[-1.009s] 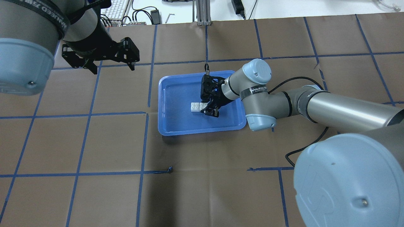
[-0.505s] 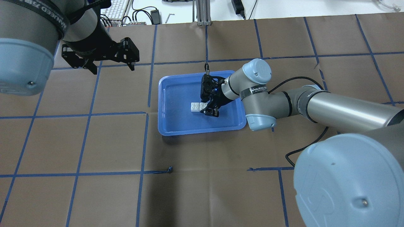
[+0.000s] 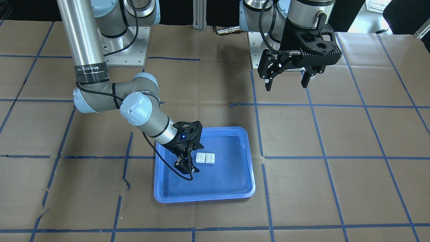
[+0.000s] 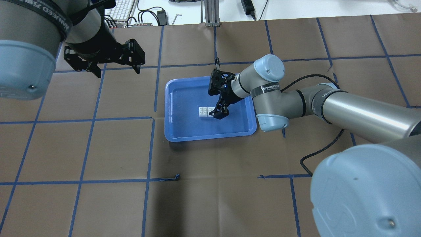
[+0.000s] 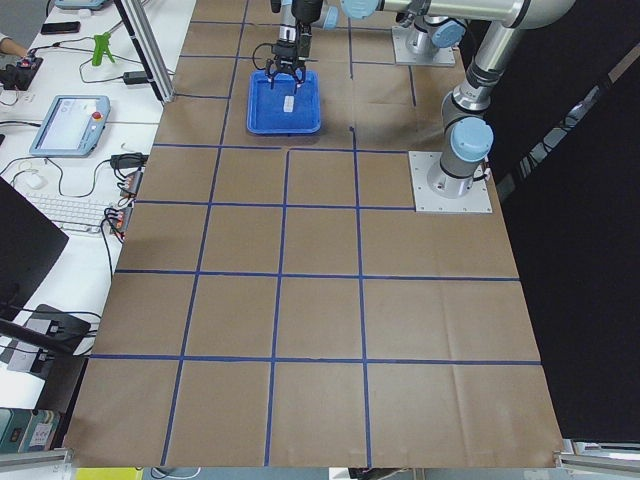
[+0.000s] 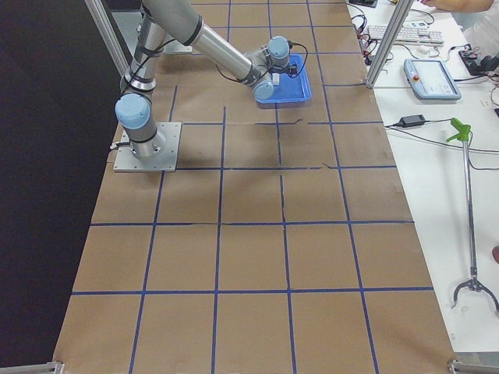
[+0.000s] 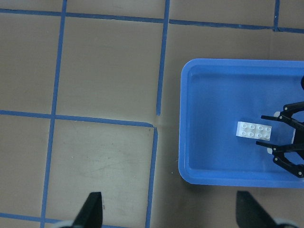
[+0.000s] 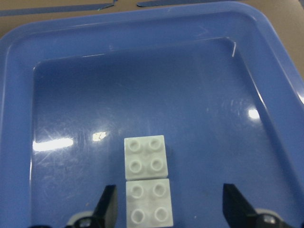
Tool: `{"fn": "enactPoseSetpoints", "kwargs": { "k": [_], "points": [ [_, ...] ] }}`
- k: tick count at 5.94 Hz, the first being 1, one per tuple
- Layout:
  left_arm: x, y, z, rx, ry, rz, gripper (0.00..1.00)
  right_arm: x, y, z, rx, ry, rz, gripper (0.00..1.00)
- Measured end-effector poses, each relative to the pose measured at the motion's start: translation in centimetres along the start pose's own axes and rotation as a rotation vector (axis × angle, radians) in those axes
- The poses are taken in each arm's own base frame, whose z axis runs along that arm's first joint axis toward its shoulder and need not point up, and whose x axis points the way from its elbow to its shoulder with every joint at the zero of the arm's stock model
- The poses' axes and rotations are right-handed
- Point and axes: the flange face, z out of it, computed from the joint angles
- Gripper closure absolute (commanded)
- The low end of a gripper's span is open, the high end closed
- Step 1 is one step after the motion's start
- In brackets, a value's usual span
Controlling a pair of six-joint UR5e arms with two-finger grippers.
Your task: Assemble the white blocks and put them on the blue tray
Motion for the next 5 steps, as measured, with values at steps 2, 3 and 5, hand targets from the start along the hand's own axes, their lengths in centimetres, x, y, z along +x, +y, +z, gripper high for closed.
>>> {"fn": "enactPoseSetpoints", "kwargs": {
  "k": [2, 3, 5],
  "points": [
    [0.0, 0.0, 0.0, 0.0, 0.0, 0.0, 0.01, 0.8, 0.4, -5.0, -0.109, 0.035, 0.098, 0.0],
    [0.0, 0.0, 0.0, 0.0, 0.0, 0.0, 0.01, 1.0, 1.0, -7.9, -0.169, 0.059, 0.183, 0.0],
    [0.0, 0.0, 0.0, 0.0, 0.0, 0.0, 0.01, 1.1, 2.4, -13.9, -0.281, 0.134, 0.41, 0.0]
  ]
}}
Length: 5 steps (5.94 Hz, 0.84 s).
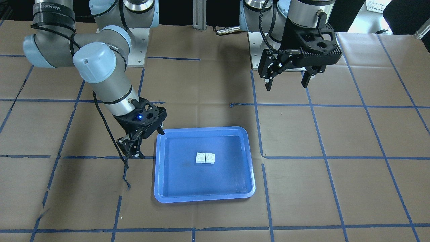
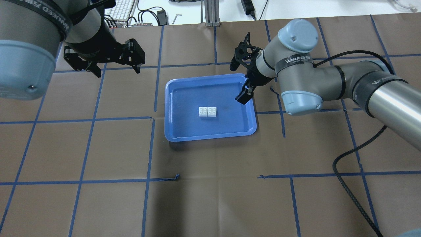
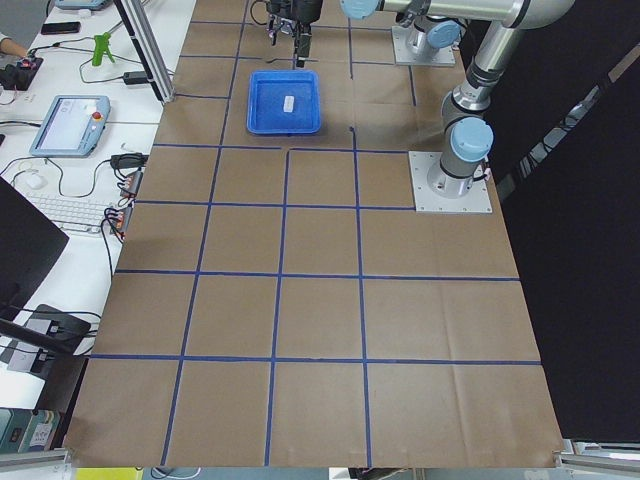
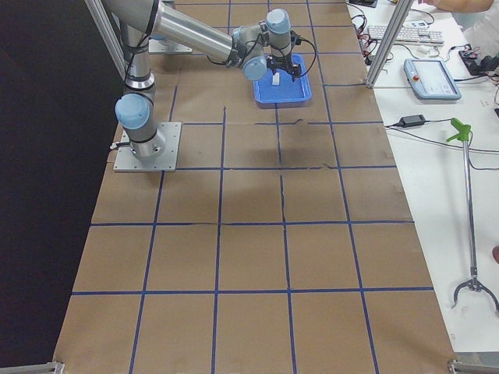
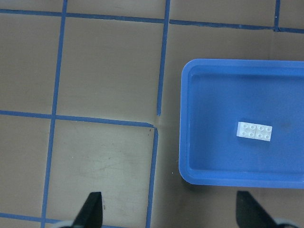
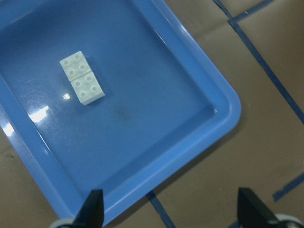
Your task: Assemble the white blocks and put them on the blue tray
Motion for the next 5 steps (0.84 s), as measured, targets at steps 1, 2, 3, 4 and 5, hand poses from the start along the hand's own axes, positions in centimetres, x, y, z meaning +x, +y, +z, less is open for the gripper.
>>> {"fn": "enactPoseSetpoints", "kwargs": {
  "k": [1, 2, 3, 4, 5],
  "points": [
    [0.0, 0.0, 0.0, 0.0, 0.0, 0.0, 0.01, 0.7, 1.2, -1.8, -0.037, 0.022, 0.159, 0.0],
    [0.0, 0.0, 0.0, 0.001, 0.0, 0.0, 0.01, 1.1, 2.1, -4.1, -0.085, 0.038, 0.336, 0.0],
    [0.0, 0.0, 0.0, 0.001, 0.0, 0.0, 0.01, 1.2, 2.3, -6.9, -0.153, 0.038, 0.507, 0.0],
    [0.0, 0.0, 0.0, 0.001, 0.0, 0.0, 0.01, 1.5, 1.8, -10.0, -0.228, 0.041, 0.642, 0.0],
    [0.0, 0.0, 0.0, 0.0, 0.0, 0.0, 0.01, 1.7, 1.3, -13.2, -0.294, 0.056, 0.735, 0.0]
  ]
}}
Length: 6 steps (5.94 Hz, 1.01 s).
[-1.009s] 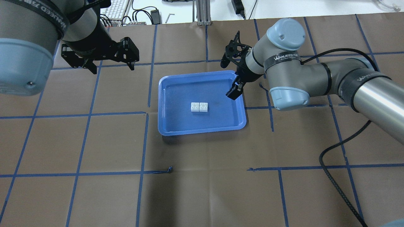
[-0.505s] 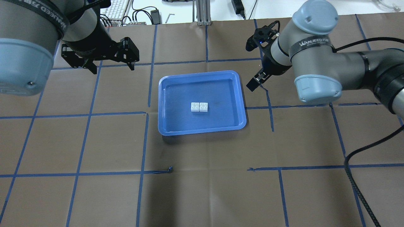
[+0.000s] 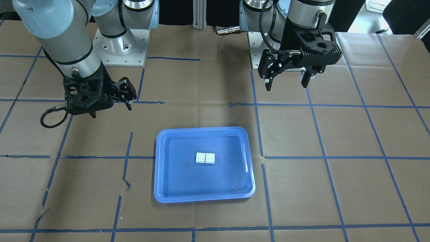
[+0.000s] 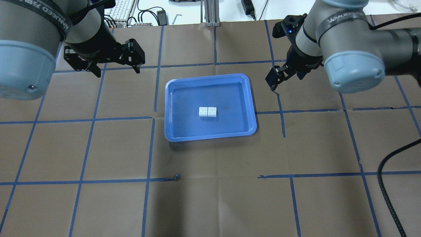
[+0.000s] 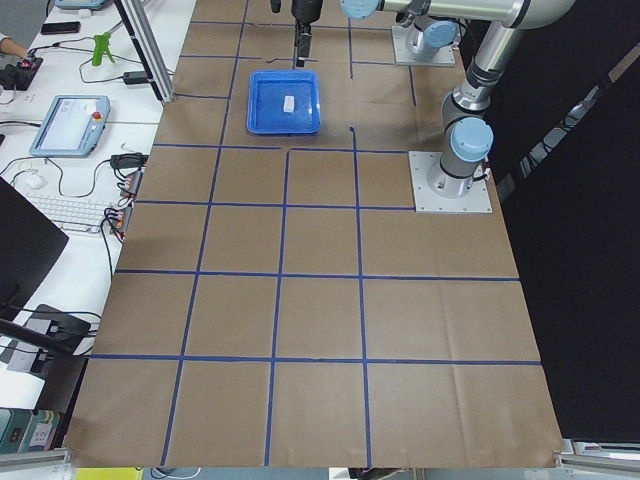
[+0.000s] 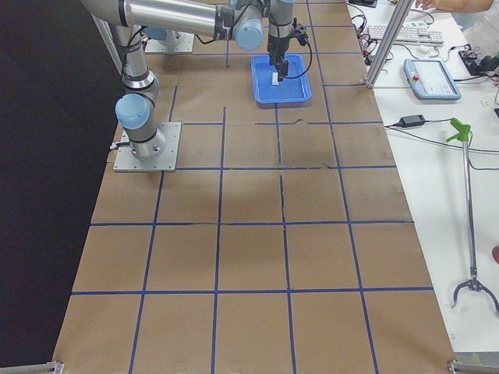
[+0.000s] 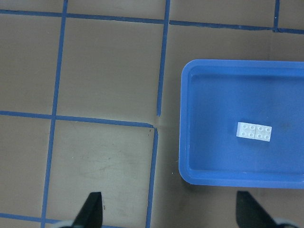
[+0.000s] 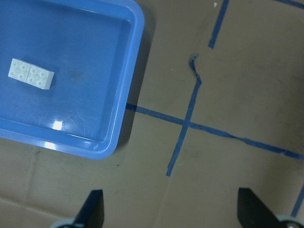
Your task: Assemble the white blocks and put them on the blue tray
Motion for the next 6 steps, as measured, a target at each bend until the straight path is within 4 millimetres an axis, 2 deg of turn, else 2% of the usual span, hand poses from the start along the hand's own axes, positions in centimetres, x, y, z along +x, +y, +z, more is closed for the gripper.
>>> {"fn": "enactPoseSetpoints", "kwargs": {
  "k": [2, 3, 4, 6],
  "points": [
    [0.0, 0.0, 0.0, 0.0, 0.0, 0.0, 0.01, 0.1, 0.6, -4.4, -0.056, 0.014, 0.107, 0.0],
    [0.0, 0.0, 0.0, 0.0, 0.0, 0.0, 0.01, 0.0, 0.9, -6.0, -0.059, 0.014, 0.146, 0.0],
    [0.0, 0.0, 0.0, 0.0, 0.0, 0.0, 0.01, -0.1, 1.2, -6.7, -0.056, 0.015, 0.16, 0.0],
    [0.0, 0.0, 0.0, 0.0, 0.0, 0.0, 0.01, -0.2, 1.5, -6.9, -0.056, 0.013, 0.164, 0.0]
  ]
}}
